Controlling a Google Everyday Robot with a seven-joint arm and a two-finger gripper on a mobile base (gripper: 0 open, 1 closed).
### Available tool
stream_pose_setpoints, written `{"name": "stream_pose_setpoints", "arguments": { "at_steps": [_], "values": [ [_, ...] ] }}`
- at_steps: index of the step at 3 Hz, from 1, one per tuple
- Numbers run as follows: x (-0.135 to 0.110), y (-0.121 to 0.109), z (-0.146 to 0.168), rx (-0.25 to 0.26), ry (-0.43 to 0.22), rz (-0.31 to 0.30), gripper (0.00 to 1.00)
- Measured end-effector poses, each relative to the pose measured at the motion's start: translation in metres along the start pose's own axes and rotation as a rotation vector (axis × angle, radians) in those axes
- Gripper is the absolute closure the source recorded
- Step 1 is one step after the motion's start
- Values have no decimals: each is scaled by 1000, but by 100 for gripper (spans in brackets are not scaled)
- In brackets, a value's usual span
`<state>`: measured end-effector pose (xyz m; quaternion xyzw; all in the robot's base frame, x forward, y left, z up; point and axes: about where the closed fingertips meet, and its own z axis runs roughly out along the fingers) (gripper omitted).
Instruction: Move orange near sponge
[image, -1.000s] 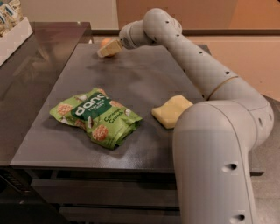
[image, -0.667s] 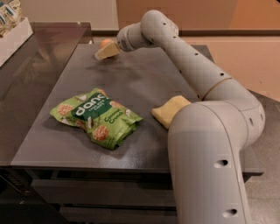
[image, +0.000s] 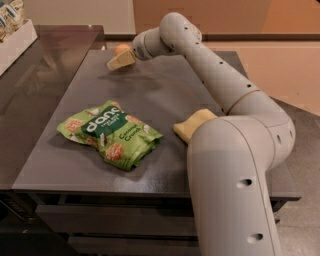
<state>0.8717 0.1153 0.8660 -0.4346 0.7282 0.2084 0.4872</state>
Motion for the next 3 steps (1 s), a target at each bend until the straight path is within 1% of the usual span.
{"name": "stream_pose_setpoints", "arguments": {
  "at_steps": [1,2,3],
  "values": [
    [1,2,0,-9,11,2,4],
    [1,5,-3,-18,31,0,26],
    [1,9,-9,-30,56,-1,88]
  ]
}}
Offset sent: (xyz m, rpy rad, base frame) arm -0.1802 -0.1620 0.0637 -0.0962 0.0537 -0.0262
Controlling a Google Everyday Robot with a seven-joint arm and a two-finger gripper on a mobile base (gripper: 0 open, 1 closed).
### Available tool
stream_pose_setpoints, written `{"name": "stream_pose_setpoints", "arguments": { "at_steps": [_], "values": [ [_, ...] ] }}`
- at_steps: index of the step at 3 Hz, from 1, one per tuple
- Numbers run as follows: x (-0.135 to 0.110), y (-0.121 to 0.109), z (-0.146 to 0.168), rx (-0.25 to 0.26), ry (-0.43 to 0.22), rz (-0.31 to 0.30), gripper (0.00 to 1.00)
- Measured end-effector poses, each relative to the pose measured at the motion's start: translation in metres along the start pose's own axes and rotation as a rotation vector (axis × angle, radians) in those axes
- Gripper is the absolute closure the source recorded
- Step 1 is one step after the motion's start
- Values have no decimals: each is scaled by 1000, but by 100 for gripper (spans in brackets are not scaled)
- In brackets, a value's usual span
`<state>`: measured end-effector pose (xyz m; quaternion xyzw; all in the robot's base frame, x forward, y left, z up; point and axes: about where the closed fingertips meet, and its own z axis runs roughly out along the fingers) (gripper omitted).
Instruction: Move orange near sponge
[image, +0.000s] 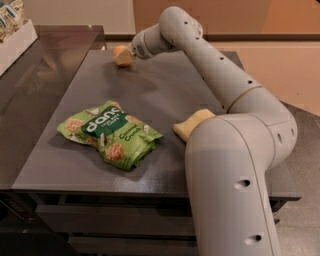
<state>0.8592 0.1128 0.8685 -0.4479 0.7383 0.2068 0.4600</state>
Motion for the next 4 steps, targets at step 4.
{"name": "stream_pose_setpoints", "arguments": {
  "at_steps": [4],
  "values": [
    [-4,20,-101,14,4,-33,100]
  ]
}}
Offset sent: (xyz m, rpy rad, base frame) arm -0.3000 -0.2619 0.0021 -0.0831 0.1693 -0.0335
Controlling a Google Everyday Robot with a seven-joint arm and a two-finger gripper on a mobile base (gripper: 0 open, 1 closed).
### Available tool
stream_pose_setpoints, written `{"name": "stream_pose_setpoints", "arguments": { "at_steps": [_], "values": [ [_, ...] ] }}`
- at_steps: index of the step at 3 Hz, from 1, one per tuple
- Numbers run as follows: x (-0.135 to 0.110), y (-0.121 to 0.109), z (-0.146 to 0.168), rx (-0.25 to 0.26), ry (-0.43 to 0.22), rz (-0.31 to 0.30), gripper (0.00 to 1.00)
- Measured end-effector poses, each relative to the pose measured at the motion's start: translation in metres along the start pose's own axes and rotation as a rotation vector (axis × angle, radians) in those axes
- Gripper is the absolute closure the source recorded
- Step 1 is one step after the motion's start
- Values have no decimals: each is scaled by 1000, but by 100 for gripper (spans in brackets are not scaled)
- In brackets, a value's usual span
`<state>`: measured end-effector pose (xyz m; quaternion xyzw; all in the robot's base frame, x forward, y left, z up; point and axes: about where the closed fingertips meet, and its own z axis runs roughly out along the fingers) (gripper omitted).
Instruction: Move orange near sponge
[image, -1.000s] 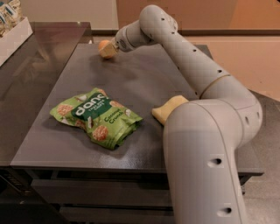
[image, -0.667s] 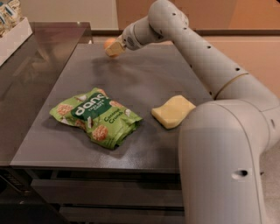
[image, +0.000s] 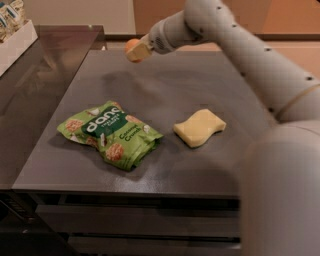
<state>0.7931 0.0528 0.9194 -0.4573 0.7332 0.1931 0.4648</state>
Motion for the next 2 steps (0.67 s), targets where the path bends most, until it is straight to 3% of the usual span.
{"name": "stream_pose_setpoints", "arguments": {
  "at_steps": [1,2],
  "values": [
    [35,24,-77,13,34,22,100],
    [48,53,-114,-20,42,21,100]
  ]
}}
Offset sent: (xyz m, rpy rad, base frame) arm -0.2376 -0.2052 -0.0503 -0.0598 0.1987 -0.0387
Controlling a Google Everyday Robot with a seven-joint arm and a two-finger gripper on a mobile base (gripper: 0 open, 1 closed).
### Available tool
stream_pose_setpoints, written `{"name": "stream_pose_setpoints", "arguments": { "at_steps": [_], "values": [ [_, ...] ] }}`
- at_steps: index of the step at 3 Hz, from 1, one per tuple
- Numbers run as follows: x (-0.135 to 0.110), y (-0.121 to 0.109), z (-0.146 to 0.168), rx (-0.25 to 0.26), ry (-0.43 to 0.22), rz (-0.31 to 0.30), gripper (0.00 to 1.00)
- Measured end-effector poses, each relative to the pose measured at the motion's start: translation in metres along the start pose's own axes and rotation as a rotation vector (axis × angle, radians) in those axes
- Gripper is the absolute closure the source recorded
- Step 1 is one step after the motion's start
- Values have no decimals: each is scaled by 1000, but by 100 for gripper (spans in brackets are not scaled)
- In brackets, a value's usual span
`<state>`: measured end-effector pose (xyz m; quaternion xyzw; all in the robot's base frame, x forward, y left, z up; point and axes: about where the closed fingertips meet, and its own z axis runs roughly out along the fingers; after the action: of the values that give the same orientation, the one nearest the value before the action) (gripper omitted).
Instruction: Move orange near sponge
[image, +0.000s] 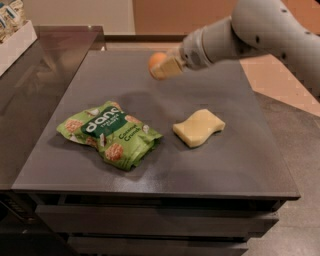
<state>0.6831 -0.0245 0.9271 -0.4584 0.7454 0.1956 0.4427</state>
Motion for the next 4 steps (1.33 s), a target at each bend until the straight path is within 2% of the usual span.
{"name": "stream_pose_setpoints", "arguments": {
  "at_steps": [1,2,3,4],
  "values": [
    [65,29,-53,-26,55,48,100],
    [111,42,-87,-27,94,91,100],
    [137,45,-108,-10,112,124,83],
    [144,38,-116,10,121,128,60]
  ]
}}
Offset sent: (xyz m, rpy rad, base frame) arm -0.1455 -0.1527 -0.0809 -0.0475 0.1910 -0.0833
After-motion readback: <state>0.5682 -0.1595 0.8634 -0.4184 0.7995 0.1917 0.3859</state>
